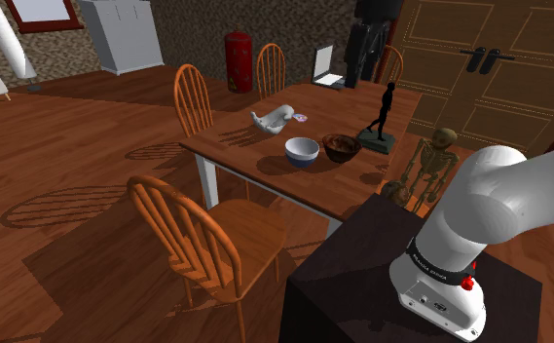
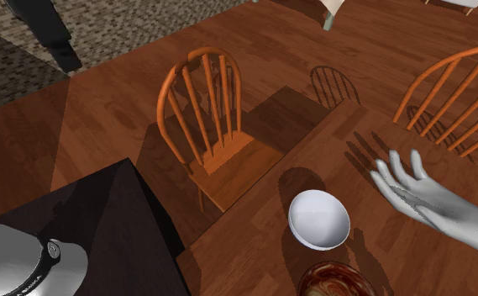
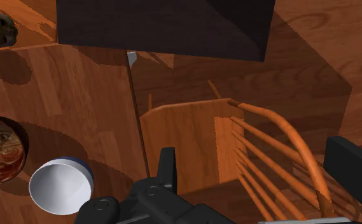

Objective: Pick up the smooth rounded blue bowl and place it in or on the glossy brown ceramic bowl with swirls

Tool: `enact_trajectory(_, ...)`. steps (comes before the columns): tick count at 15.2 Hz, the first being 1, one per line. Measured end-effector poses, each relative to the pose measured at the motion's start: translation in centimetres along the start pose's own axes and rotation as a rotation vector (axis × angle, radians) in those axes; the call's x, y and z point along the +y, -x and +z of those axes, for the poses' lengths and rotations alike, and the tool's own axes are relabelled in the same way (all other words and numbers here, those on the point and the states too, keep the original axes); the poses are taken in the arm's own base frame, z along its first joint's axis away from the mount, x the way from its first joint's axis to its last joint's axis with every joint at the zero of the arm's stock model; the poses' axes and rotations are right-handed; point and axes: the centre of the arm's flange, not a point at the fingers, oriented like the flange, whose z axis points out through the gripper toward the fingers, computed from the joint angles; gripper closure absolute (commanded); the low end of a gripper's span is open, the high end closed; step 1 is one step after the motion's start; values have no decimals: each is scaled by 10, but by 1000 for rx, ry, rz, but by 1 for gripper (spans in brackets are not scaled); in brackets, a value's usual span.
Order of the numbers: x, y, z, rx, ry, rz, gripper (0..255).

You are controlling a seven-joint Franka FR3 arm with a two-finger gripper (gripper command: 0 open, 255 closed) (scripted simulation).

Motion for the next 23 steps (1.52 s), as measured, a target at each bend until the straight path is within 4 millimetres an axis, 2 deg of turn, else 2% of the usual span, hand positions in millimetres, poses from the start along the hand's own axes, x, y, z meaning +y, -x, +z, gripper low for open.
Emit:
enact_trajectory(2,4,-3,5,-1,2,0,0)
enact_trajectory(6,19,-26,36,-3,15,1,0)
enact_trajectory(23,123,-141,196,-12,79,2,0)
